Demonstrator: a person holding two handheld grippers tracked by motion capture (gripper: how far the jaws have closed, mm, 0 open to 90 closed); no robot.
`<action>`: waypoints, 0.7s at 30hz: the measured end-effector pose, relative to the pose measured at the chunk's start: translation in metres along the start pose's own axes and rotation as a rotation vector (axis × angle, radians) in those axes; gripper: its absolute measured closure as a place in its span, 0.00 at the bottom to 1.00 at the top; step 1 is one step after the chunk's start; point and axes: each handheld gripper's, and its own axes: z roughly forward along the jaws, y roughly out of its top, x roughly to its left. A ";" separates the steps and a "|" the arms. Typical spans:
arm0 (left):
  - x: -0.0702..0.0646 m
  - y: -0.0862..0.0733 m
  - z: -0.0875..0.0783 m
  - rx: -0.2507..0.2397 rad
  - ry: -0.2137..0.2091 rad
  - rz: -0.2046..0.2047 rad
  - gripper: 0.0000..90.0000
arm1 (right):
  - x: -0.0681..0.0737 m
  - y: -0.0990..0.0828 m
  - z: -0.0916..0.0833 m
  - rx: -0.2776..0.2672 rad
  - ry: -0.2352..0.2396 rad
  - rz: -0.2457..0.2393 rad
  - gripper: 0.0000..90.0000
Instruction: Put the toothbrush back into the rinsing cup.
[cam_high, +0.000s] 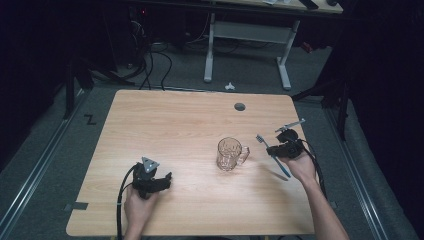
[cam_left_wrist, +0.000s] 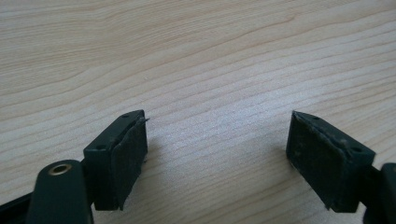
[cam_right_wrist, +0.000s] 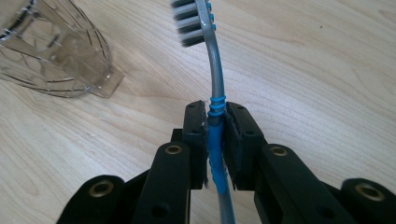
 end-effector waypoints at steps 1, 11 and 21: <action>0.000 0.000 0.000 0.000 0.000 0.000 0.23 | 0.000 0.000 -0.001 -0.006 0.002 -0.003 0.88; 0.000 0.000 0.000 0.000 0.000 0.000 0.23 | 0.006 0.000 -0.011 -0.064 0.035 -0.011 0.89; 0.000 0.000 0.000 0.000 0.000 0.000 0.23 | 0.011 -0.002 -0.018 -0.119 0.072 -0.024 0.89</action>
